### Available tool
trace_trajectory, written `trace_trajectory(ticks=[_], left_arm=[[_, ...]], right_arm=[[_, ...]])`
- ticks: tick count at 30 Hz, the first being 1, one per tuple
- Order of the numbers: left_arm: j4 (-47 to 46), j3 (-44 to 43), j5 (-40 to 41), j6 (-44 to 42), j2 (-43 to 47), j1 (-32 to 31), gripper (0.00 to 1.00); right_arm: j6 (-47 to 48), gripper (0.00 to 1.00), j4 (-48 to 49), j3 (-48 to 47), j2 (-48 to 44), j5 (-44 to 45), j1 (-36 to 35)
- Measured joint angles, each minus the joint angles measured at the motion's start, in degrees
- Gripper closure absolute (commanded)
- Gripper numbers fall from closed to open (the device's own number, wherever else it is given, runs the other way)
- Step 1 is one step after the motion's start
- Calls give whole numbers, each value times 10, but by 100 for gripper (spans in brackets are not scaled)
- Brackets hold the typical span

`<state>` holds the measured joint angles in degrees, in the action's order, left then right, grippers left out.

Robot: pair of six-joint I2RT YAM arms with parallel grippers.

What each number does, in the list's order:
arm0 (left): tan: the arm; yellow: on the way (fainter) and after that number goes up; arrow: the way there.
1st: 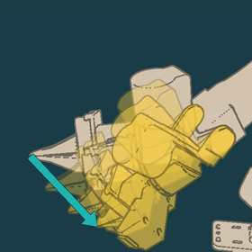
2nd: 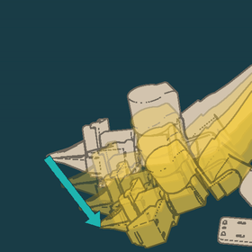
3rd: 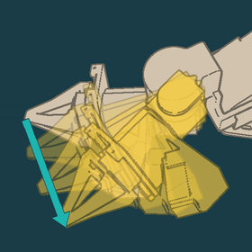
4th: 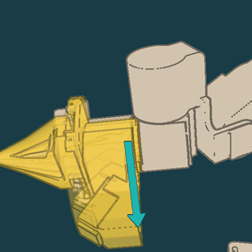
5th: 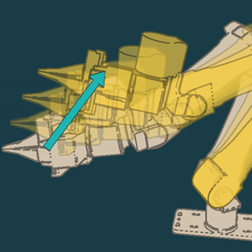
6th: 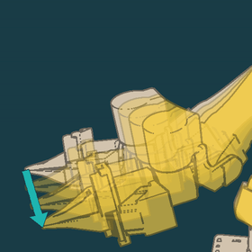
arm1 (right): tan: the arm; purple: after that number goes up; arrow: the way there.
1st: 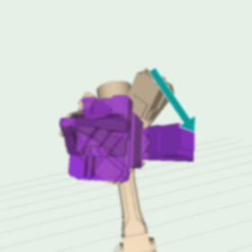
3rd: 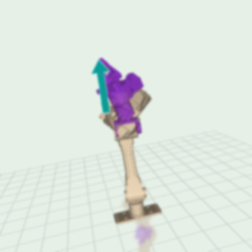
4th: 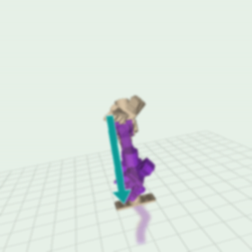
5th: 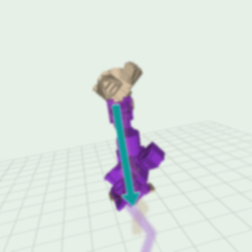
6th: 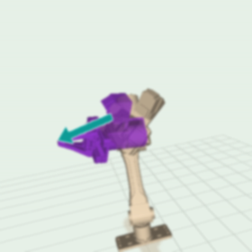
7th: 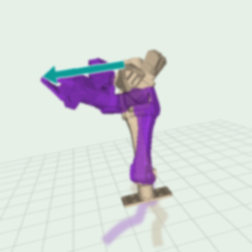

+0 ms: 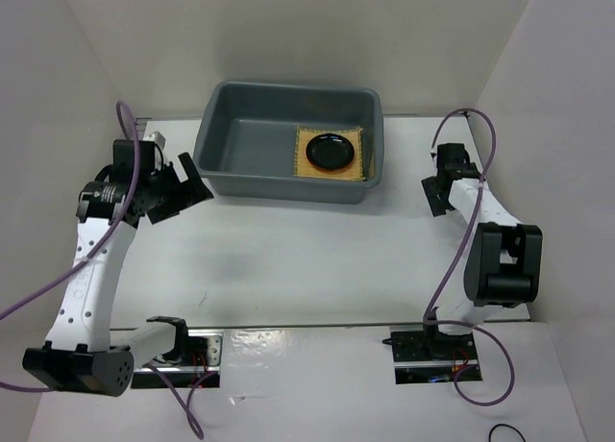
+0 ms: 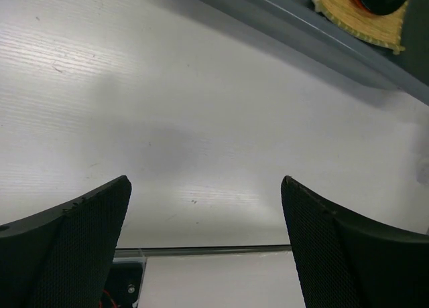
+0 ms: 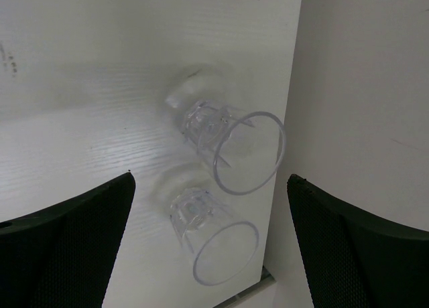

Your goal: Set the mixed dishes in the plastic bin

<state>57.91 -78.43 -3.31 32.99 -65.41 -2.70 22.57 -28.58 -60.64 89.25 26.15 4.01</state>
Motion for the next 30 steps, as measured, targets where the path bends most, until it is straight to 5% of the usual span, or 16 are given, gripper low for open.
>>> trace_trajectory(ticks=[7,11,14,18,19,27,30], left_arm=[[-10,7,-26,-1,19,2,1],[-10,7,-30,-1,18,8,1],[-10,7,-30,-1,19,14,1],[-10,8,-30,-1,26,23,1],[-10,9,-30,-1,29,24,1],[-14,17,-26,0,42,38,1],[-24,24,-10,3,58,42,1]], right_arm=[[23,1,25,-1,52,-9,43],[31,14,29,-1,70,-32,45],[35,30,35,-2,87,-47,45],[43,79,38,-2,108,-60,45],[42,100,38,-2,112,-63,45],[35,100,-10,-86,82,-89,31],[53,100,-30,-191,21,-91,-48]])
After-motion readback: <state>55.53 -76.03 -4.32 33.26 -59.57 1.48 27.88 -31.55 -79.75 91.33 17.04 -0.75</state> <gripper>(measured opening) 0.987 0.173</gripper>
